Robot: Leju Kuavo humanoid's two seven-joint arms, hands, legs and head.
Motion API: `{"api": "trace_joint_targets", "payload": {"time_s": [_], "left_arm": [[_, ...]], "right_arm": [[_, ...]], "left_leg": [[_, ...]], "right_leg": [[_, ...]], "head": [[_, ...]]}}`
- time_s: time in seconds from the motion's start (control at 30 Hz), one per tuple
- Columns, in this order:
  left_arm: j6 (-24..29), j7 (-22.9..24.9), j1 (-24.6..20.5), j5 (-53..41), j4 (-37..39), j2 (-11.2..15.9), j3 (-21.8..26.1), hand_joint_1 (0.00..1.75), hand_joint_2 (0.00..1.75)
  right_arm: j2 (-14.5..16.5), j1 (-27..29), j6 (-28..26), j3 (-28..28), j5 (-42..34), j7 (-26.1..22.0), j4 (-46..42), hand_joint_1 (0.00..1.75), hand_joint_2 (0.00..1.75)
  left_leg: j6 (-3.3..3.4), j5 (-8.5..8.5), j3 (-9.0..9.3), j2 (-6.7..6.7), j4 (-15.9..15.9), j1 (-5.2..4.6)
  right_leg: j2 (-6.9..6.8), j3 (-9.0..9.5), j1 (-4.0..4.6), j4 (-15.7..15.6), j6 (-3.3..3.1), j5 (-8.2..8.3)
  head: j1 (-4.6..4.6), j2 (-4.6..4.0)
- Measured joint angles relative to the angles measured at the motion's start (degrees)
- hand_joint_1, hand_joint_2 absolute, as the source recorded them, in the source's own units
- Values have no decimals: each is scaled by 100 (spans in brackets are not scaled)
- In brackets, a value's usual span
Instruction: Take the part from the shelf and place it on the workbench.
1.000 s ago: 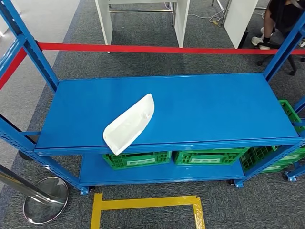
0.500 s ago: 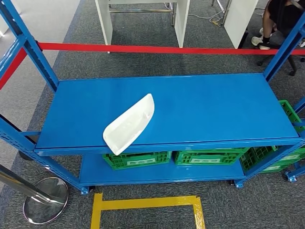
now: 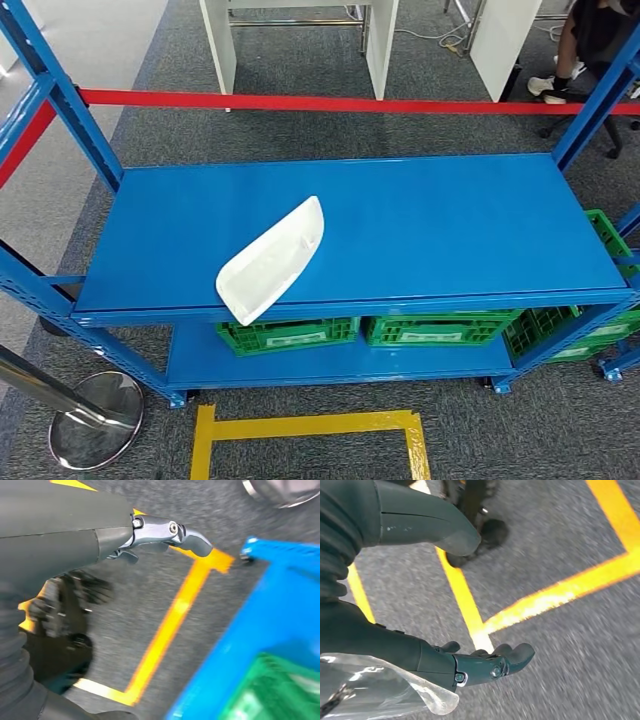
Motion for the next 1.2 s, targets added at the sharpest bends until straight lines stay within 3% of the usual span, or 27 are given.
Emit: {"api": "trace_joint_targets", "payload": {"time_s": [0.17, 0.43, 0.7, 1.2], "left_arm": [[-177, -324, -33, -47, -594, -242, 428, 0, 175], [-230, -594, 218, -67, -2003, -520, 196, 0, 175], [-198, -760, 454, -304, -3103, -610, -357, 0, 175], [708, -953, 672, -1712, -4752, -542, -2401, 0, 175]], "right_arm": [[52, -40, -291, -388, 199, -272, 26, 0, 175], [90, -67, -566, -691, 601, -348, 70, 0, 175], [98, -101, -682, -850, 942, -364, 103, 0, 175], [113, -213, -836, -1209, 1848, -377, 241, 0, 175]], "left_leg": [[0, 0, 0, 0, 0, 0], [0, 1, 3, -2, 1, 0], [0, 0, 12, -6, 0, 0], [0, 0, 13, -14, 1, -1]], "right_leg": [[0, 18, 0, 0, 0, 0], [-2, 68, 0, 1, 1, 1], [-2, 15, 0, 1, 0, -1], [-13, 26, -1, 1, 1, -1]], "head": [[-1, 0], [0, 0], [-1, 0], [-1, 0]]}}
